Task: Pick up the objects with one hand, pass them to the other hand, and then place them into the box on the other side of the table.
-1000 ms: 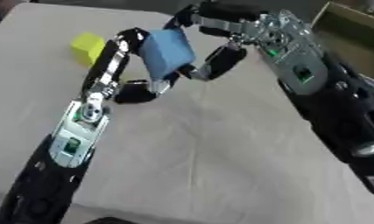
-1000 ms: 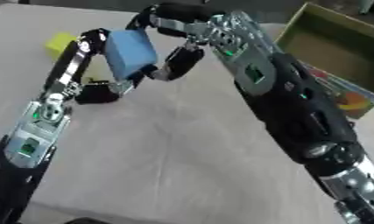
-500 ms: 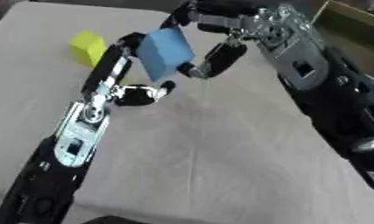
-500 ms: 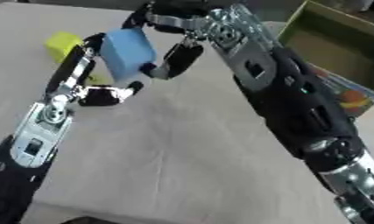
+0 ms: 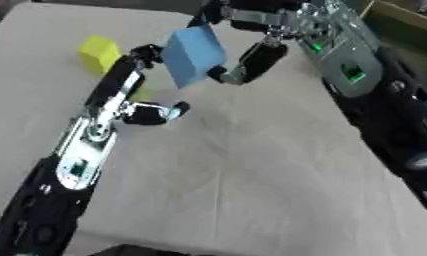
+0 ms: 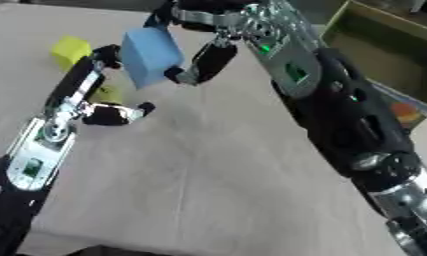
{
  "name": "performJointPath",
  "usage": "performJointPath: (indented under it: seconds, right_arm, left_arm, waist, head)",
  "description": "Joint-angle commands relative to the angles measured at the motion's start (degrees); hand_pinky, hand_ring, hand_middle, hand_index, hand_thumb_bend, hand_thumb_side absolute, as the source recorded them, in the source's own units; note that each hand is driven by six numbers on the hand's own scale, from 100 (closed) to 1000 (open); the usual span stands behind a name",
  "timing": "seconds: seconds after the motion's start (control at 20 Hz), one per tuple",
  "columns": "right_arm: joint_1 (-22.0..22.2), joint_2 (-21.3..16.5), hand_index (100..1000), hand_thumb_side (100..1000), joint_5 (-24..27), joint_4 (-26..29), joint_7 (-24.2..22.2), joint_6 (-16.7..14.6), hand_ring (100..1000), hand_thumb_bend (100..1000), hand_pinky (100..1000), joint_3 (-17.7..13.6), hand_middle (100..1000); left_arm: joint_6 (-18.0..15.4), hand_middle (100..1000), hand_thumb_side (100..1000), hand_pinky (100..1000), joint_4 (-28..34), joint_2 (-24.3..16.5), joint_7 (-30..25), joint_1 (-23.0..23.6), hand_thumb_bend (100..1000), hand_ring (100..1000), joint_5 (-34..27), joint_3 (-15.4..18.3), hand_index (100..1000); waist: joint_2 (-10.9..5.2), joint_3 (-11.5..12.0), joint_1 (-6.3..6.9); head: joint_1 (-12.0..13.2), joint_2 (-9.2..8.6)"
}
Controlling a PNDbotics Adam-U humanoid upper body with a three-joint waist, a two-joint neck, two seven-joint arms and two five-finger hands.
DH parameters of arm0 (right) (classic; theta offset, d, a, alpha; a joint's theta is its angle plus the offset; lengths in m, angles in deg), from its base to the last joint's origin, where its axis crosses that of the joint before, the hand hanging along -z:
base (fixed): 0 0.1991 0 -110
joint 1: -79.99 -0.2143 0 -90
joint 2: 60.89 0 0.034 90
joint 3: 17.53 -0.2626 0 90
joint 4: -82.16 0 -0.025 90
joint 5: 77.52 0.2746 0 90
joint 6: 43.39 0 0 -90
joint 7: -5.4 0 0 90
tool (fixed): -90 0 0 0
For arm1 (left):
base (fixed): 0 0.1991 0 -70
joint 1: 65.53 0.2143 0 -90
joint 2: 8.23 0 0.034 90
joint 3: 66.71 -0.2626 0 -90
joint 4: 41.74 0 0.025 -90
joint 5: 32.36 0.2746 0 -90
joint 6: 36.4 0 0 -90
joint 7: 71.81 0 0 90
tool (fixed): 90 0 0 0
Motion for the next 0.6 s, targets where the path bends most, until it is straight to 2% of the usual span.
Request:
performJointPath:
  seconds: [0.05, 0.15, 0.2, 0.25, 0.35, 0.6]
  right_arm:
    - [-0.2, -3.8, 469, 100, 2.0, 3.0, 1.1, 2.5, 886, 100, 907, -2.9, 344]
    - [0.7, -6.5, 471, 100, 3.3, 4.0, 2.3, 4.5, 883, 100, 906, -5.2, 345]
    - [1.2, -7.9, 475, 100, 3.6, 4.3, 3.1, 5.5, 882, 100, 905, -6.4, 348]
    - [1.7, -9.5, 477, 100, 3.6, 4.3, 4.0, 6.5, 882, 100, 904, -7.8, 350]
    - [2.7, -12.4, 480, 100, 3.0, 3.4, 5.8, 8.1, 884, 100, 904, -10.4, 353]
    - [5.6, -18.6, 494, 100, -0.6, -3.4, 10.4, 11.5, 903, 100, 913, -17.4, 368]
  left_arm:
    - [0.3, 717, 100, 771, 0.5, -2.4, 1.0, -0.2, 548, 764, -1.0, 1.2, 835]
    - [0.6, 712, 100, 767, 0.7, -3.5, 1.7, 0.2, 542, 760, -2.1, 1.6, 831]
    - [0.7, 708, 100, 760, 0.9, -3.9, 2.0, 0.3, 472, 755, -2.7, 1.9, 827]
    - [0.9, 705, 100, 758, 1.1, -4.5, 2.4, 0.5, 531, 754, -3.2, 2.1, 826]
    - [1.3, 700, 100, 752, 1.5, -5.4, 3.1, 0.9, 521, 747, -4.3, 2.6, 825]
    - [2.5, 685, 100, 742, 2.5, -7.5, 4.5, 1.4, 490, 727, -6.4, 3.8, 821]
  waist:
    - [-1.07, -0.1, 0.32]
    - [-1.09, -0.3, 0.37]
    - [-1.11, -0.4, 0.39]
    - [-1.11, -0.5, 0.39]
    - [-1.11, -0.7, 0.39]
    - [-0.98, -1.0, 0.52]
  head:
    - [0.1, 0.05]
    - [0.0, 0.1]
    - [-0.2, 0.1]
    - [-0.5, 0.09]
    - [-1.4, -0.01]
    - [-4.8, -0.69]
